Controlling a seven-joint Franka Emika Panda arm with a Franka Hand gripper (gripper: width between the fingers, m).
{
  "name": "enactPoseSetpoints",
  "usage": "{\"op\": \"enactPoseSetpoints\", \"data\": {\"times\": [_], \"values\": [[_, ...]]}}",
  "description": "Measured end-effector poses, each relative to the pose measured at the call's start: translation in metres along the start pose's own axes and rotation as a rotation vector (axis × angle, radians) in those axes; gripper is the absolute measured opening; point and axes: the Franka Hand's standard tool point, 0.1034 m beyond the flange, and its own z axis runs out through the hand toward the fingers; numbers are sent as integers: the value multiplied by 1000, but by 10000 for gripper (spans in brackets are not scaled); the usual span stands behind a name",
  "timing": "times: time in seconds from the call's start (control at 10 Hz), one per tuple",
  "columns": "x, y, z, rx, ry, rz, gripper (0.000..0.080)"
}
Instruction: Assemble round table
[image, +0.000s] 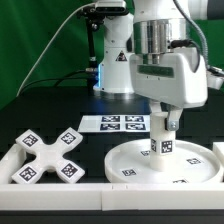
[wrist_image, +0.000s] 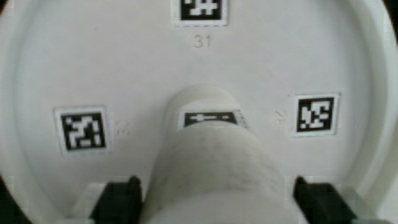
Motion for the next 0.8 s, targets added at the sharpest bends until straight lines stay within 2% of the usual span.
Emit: {"op": "enactPoseSetpoints", "data": {"times": [0.1,0.4,0.5,0.6,0.8], "values": [[-1,-1,0,6,-7,120,407],[-1,-1,0,2,-10,171,407],[-1,-1,0,2,-9,130,578],[1,-1,-1,5,-11,-67,628],[-1,-1,-3,2,-26,-351,645]]}}
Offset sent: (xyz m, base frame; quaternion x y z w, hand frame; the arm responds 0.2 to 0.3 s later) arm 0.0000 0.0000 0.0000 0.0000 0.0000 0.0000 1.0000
